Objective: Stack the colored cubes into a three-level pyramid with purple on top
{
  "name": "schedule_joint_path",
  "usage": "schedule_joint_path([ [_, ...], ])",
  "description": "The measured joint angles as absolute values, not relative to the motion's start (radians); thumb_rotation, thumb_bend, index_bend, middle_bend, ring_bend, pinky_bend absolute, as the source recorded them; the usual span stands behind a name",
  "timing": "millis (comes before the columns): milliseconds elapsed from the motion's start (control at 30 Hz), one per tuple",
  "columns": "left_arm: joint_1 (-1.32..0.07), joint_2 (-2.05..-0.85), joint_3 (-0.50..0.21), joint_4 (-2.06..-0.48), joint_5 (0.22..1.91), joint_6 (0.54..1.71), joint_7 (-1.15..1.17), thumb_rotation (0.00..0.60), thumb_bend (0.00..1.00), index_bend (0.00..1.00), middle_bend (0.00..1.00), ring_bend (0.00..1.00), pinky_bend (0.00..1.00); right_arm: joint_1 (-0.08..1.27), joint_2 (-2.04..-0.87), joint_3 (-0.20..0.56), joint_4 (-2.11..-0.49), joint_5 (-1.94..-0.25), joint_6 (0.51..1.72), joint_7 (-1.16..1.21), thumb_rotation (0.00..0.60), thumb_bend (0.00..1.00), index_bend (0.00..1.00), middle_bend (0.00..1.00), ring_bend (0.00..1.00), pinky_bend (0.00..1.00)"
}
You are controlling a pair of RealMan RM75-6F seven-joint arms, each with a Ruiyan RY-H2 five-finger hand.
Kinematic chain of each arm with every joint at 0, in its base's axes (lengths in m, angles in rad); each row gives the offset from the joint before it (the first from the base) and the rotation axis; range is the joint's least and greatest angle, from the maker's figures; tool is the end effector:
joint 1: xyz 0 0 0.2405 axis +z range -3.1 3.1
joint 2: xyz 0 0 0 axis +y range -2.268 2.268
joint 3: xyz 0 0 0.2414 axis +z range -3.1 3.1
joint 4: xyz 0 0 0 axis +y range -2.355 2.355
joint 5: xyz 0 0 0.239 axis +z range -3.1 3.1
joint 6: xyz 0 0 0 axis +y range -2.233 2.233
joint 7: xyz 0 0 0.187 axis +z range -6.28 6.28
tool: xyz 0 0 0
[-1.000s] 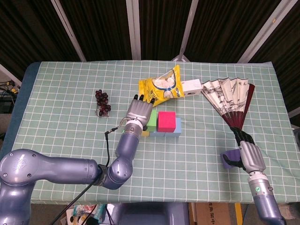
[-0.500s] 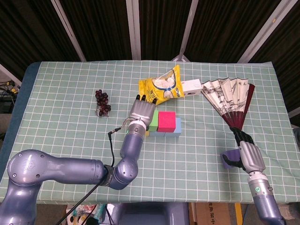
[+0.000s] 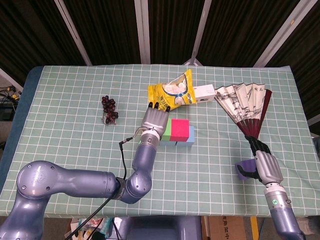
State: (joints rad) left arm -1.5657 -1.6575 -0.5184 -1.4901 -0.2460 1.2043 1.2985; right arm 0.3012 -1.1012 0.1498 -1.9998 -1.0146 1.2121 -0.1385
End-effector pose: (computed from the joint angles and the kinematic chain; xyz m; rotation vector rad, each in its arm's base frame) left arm 0.1054 0.4100 -0.0703 -1.8549 -0.8927 -0.4773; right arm -0.2369 -0.2769 0.0720 1.2844 -1.3844 0.9052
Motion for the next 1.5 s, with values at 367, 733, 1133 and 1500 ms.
schedule_joint_path([
  [367,-1.564,-1.664,-0.521,-1.487,-0.245,1.219,1.310,0.600,0.42,0.00,0.38,0.01,0.00,0.301,-1.098,0.149,-2.003,-1.019,1.212,-0.134,0.600,0.34,0.00,0.06,0.00,0.00],
  [733,-1.560,-1.676,-0.522,-1.480,-0.233,1.219,1.314,0.600,0.42,0.00,0.38,0.01,0.00,0.301,-1.098,0.150,-2.003,-1.019,1.213,-0.130,0.600,0.34,0.00,0.06,0.00,0.00],
  [1133,-1.559,-1.688,-0.527,-1.472,-0.220,1.232,1.314,0.600,0.42,0.00,0.39,0.01,0.00,0.302,-1.097,0.148,-2.003,-1.019,1.212,-0.130,0.600,0.34,0.00,0.06,0.00,0.00],
  [1500,-1.554,-1.698,-0.538,-1.471,-0.210,1.262,1.316,0.600,0.42,0.00,0.39,0.01,0.00,0.302,-1.097,0.147,-2.002,-1.021,1.211,-0.130,0.600,0.34,0.00,0.06,0.00,0.00],
])
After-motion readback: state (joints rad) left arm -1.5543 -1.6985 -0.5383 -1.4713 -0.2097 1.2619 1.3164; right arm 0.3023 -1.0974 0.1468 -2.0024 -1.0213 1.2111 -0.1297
